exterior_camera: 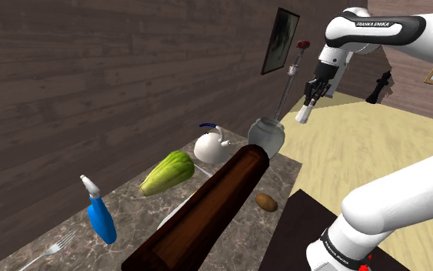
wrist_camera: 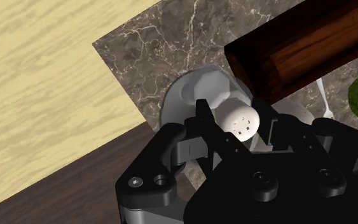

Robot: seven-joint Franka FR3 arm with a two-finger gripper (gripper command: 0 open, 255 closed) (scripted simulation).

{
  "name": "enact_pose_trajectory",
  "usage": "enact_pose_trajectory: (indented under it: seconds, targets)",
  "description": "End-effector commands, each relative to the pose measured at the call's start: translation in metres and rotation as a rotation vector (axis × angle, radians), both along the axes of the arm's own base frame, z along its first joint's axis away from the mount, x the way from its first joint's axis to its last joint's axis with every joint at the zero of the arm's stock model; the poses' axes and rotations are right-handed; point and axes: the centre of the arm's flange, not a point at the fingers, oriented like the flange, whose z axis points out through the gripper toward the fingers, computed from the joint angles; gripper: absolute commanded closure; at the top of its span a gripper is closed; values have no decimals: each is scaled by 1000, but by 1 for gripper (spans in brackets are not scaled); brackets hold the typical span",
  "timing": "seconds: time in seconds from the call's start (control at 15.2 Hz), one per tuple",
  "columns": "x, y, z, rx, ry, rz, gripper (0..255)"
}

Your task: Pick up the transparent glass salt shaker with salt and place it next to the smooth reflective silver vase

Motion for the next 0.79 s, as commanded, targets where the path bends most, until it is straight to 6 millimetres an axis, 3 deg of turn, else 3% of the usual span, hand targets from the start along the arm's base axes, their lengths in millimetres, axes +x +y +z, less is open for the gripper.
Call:
enact_pose_trajectory:
  seconds: [0.0, 0.73]
  targets:
    - [-5, -31, -1, -1, 0, 2, 255]
    - [-5, -31, -59, -1, 0, 2, 255]
